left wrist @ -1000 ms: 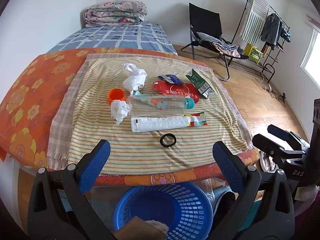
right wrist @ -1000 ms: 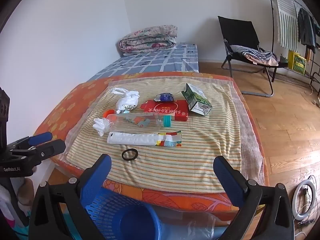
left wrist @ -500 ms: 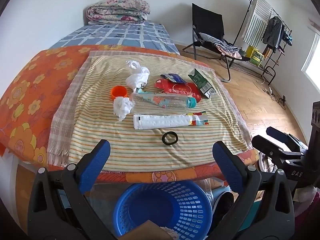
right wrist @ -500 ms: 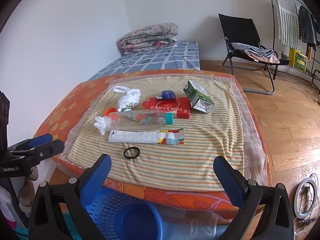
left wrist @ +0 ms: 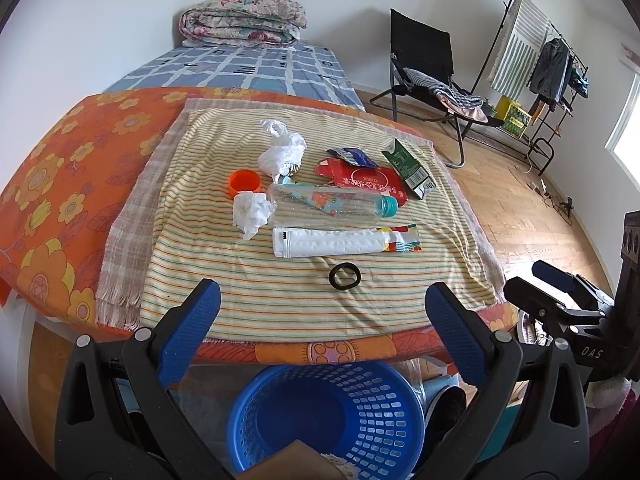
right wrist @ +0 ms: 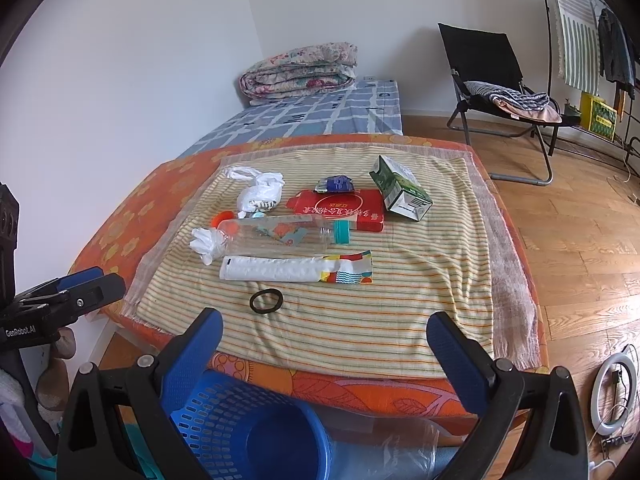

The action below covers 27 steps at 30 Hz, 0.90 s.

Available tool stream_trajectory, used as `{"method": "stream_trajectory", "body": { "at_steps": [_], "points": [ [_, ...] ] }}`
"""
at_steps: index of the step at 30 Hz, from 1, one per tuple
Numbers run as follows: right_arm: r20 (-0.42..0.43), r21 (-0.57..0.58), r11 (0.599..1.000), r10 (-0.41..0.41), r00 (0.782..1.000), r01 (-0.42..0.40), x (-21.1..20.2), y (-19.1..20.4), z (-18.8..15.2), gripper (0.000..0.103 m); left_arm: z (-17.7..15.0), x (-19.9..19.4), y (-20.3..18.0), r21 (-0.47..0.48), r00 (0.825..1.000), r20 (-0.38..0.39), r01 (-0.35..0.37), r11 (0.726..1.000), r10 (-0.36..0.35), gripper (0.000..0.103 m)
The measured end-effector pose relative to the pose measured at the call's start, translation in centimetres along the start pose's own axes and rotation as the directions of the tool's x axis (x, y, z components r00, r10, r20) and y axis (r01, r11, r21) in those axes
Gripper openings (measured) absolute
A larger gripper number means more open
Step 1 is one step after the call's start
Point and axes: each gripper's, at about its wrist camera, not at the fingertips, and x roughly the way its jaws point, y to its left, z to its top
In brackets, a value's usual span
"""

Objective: Collect trash

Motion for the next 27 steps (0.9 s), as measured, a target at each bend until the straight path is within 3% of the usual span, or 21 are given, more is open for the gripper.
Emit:
{"method": "stream_trajectory", "body": {
  "at_steps": [27],
  "points": [
    [-0.016,0.004,1.0,0.016,1.0,-0.016,0.19,-0.07,-0.44,0.103,0.15,-0.08,0.17,-0.004,1.0,-0.003,0.003,1.0,-0.003,0.103]
  ]
}}
